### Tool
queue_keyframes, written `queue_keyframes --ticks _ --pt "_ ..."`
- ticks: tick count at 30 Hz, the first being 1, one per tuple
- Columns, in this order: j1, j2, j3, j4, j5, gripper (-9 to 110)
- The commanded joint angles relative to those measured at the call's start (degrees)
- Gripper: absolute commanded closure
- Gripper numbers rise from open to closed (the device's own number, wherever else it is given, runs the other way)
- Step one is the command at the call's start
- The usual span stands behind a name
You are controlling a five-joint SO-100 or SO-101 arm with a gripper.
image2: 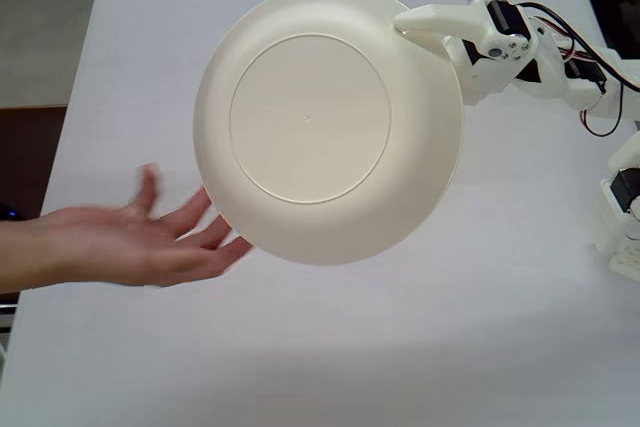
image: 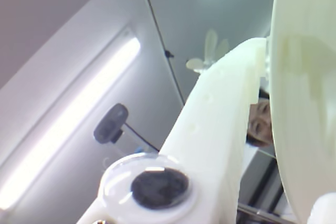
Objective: Would you please take all the plates for me?
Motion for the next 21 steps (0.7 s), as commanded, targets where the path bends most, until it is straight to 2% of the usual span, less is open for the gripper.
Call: queue_keyframes --ticks 1,11,13,16,19,21 --pt "0.35 1.23 -0.18 -2.81 0.35 102" --pt "2.72 1.32 2.46 -3.43 2.46 100" --pt "3.43 1.67 2.46 -1.23 1.85 90" --pt "4.39 1.93 1.76 2.64 -0.88 67" --pt "6.06 1.41 -0.44 5.89 -2.02 58" --pt "7.03 0.97 -3.08 8.53 -3.25 58"
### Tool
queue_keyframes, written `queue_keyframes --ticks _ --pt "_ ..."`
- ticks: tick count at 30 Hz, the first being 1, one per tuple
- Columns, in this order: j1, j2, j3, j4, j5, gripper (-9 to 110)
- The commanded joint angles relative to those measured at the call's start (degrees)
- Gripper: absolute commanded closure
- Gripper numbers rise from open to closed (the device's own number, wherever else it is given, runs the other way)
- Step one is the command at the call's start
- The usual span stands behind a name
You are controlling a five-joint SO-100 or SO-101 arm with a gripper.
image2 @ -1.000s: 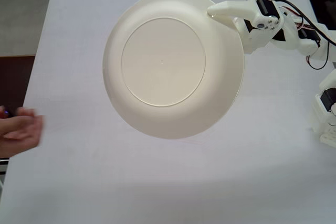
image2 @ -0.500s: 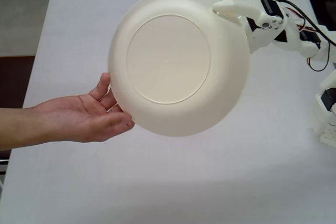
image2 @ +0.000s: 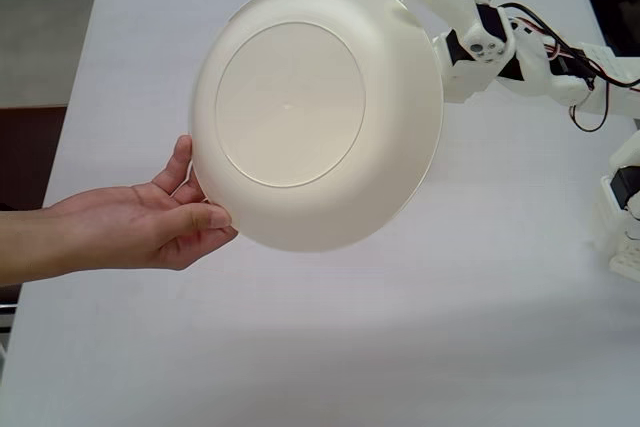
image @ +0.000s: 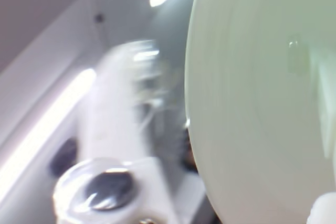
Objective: Would you please take all the plates for me?
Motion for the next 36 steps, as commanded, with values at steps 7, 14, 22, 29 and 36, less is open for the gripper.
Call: queue_keyframes --ticks 7,14,22,29,36 --pt "8.79 0.79 -16.52 23.64 -3.52 66" --pt "21.88 -2.81 -21.18 37.18 -5.19 102" --pt "34.54 -16.87 -31.90 50.71 -11.25 70" --pt "37.53 -23.29 -38.14 58.45 -12.30 64" --pt "37.97 -22.50 -40.52 61.87 -13.45 65"
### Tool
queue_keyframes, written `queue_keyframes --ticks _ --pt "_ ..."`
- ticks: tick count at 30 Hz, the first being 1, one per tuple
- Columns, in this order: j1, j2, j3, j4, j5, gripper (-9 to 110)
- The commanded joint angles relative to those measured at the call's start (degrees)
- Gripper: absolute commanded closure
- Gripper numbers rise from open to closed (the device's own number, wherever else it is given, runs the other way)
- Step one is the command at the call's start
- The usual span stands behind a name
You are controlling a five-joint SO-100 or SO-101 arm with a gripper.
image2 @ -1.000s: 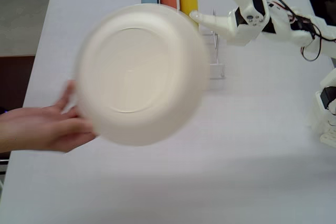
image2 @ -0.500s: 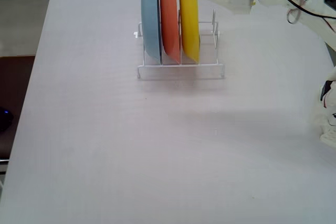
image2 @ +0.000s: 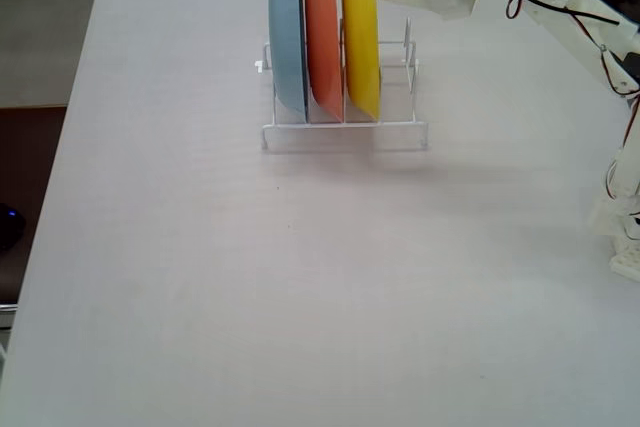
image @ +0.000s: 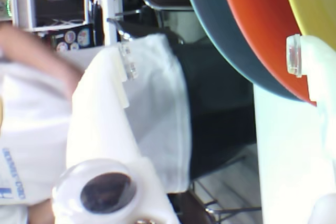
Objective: Would you please take all the plates for me?
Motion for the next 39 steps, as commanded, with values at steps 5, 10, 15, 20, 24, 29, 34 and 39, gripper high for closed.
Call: queue_keyframes --ticks 5,10,15,20,24,29,34,39 --pt "0.53 2.20 -4.22 2.37 0.88 63" --pt "1.41 -0.88 -4.22 2.72 2.29 60" --pt "2.72 -2.37 -4.22 3.78 2.11 61" --pt "3.25 -3.87 -4.39 4.75 2.37 60" --pt "3.34 -7.03 -7.38 4.75 2.29 61" --pt "3.43 -13.27 -15.64 4.13 1.23 66" --pt "3.34 -15.56 -18.37 0.00 -0.35 89" --pt "2.99 -15.47 -20.13 0.00 -0.88 102"
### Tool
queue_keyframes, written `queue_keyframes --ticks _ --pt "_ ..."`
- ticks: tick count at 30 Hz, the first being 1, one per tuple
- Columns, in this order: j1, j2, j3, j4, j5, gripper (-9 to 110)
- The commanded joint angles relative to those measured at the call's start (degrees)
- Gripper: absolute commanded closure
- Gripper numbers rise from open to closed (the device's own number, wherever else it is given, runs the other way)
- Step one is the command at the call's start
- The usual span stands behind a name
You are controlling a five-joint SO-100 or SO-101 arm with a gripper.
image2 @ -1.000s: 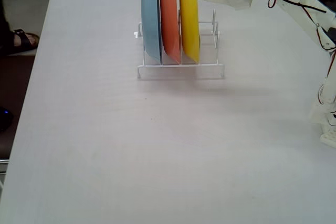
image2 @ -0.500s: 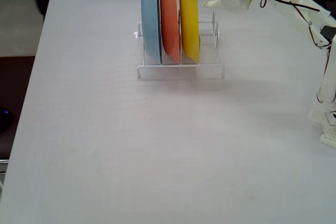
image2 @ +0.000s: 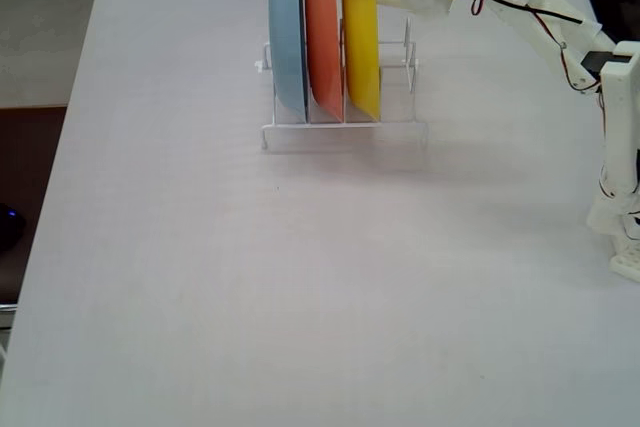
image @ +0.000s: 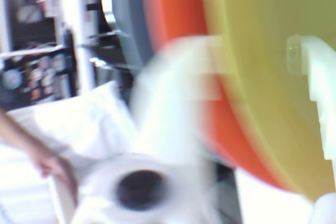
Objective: Would you please take all the plates for me?
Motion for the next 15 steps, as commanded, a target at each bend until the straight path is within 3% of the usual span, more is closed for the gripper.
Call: queue_keyframes --ticks 1,8,15 --pt "0.00 1.67 -5.63 -0.09 -0.44 102" --pt "-0.18 3.16 -16.44 3.25 -4.92 102" --pt "-0.44 15.03 -14.06 3.96 -8.70 102"
